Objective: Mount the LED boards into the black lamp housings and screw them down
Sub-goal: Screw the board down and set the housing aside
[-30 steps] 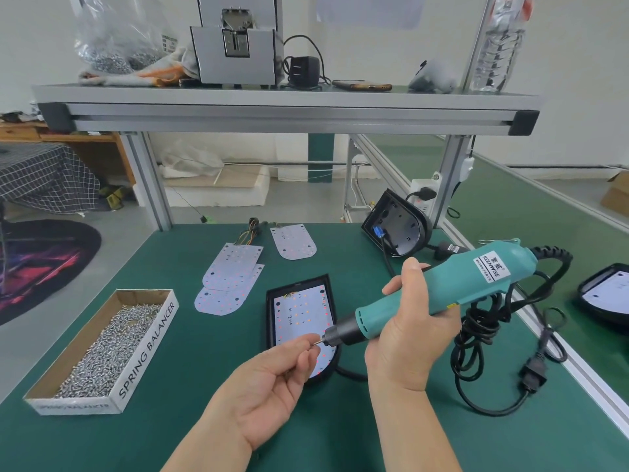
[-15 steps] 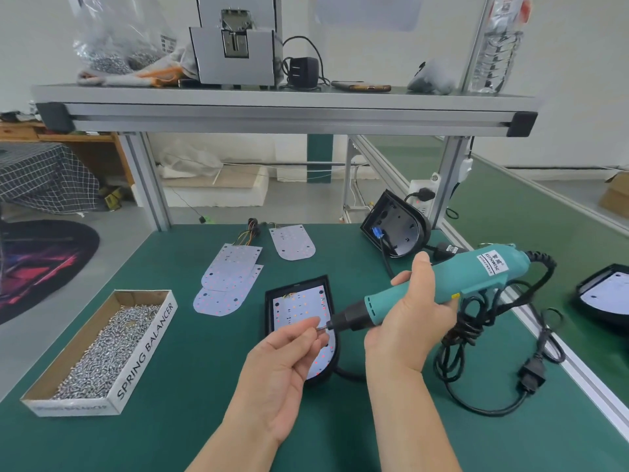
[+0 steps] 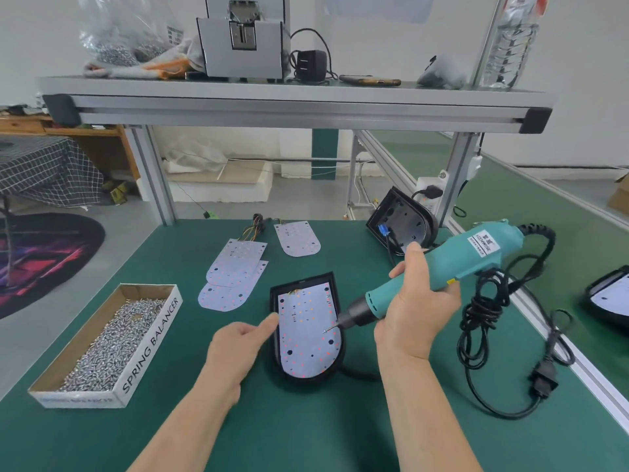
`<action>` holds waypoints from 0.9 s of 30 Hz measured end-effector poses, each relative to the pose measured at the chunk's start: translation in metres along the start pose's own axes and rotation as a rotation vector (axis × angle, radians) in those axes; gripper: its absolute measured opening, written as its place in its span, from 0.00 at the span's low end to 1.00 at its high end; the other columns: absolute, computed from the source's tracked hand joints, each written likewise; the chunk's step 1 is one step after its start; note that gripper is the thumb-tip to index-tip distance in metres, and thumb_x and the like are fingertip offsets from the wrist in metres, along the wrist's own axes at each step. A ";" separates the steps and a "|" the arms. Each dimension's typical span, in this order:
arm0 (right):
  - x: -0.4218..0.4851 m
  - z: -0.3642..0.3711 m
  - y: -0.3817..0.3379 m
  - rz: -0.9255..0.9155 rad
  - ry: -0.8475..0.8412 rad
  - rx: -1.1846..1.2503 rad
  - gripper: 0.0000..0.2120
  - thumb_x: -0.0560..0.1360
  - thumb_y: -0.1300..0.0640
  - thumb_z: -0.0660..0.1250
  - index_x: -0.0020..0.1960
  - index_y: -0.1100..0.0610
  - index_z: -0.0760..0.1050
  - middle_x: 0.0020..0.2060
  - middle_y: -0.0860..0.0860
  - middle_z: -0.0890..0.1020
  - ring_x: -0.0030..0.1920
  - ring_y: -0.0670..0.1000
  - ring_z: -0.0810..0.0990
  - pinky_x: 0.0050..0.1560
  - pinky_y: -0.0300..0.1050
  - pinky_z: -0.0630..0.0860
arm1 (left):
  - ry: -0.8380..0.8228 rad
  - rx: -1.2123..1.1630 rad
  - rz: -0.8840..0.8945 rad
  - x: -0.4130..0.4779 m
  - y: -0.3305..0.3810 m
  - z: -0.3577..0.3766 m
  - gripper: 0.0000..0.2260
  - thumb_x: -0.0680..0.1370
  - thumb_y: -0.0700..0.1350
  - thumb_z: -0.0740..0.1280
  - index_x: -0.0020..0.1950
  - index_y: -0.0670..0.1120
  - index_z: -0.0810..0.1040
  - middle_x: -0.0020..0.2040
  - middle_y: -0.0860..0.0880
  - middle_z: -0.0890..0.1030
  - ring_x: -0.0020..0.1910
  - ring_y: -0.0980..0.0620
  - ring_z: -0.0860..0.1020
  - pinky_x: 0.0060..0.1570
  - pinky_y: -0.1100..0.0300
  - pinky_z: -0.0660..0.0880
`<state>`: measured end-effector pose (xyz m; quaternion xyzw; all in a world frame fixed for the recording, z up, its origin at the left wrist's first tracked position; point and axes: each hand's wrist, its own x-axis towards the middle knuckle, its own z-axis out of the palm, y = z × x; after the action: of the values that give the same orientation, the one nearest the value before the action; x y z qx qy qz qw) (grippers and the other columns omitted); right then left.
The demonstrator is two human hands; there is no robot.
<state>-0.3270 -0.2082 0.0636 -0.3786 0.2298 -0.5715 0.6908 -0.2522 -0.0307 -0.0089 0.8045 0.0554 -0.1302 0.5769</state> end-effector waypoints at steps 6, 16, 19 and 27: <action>-0.010 0.006 0.022 -0.133 -0.203 -0.166 0.07 0.69 0.51 0.73 0.35 0.48 0.76 0.28 0.48 0.77 0.30 0.49 0.75 0.35 0.41 0.74 | -0.087 0.425 0.068 0.022 0.010 0.030 0.28 0.63 0.56 0.79 0.32 0.48 0.58 0.27 0.53 0.60 0.28 0.49 0.59 0.31 0.59 0.54; -0.011 -0.002 0.043 -0.294 -0.313 -0.333 0.12 0.71 0.49 0.71 0.37 0.57 0.75 0.27 0.42 0.75 0.29 0.45 0.73 0.34 0.41 0.73 | -0.185 0.274 0.031 0.030 0.009 0.040 0.18 0.67 0.49 0.77 0.41 0.44 0.70 0.39 0.48 0.69 0.36 0.49 0.66 0.37 0.58 0.61; -0.012 -0.003 0.044 -0.296 -0.323 -0.334 0.13 0.71 0.49 0.71 0.38 0.57 0.75 0.27 0.43 0.75 0.29 0.46 0.73 0.34 0.42 0.73 | -0.190 0.257 0.031 0.031 0.007 0.041 0.18 0.67 0.49 0.78 0.40 0.45 0.68 0.38 0.48 0.68 0.36 0.48 0.65 0.36 0.58 0.60; -0.012 -0.004 0.045 -0.317 -0.324 -0.342 0.14 0.71 0.49 0.71 0.38 0.60 0.74 0.27 0.44 0.75 0.29 0.44 0.73 0.33 0.39 0.73 | -0.196 0.201 0.035 0.032 0.006 0.041 0.22 0.65 0.48 0.78 0.37 0.47 0.63 0.35 0.49 0.63 0.34 0.49 0.61 0.34 0.58 0.56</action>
<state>-0.3054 -0.1947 0.0243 -0.6073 0.1474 -0.5573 0.5467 -0.2261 -0.0731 -0.0243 0.8424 -0.0286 -0.2027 0.4984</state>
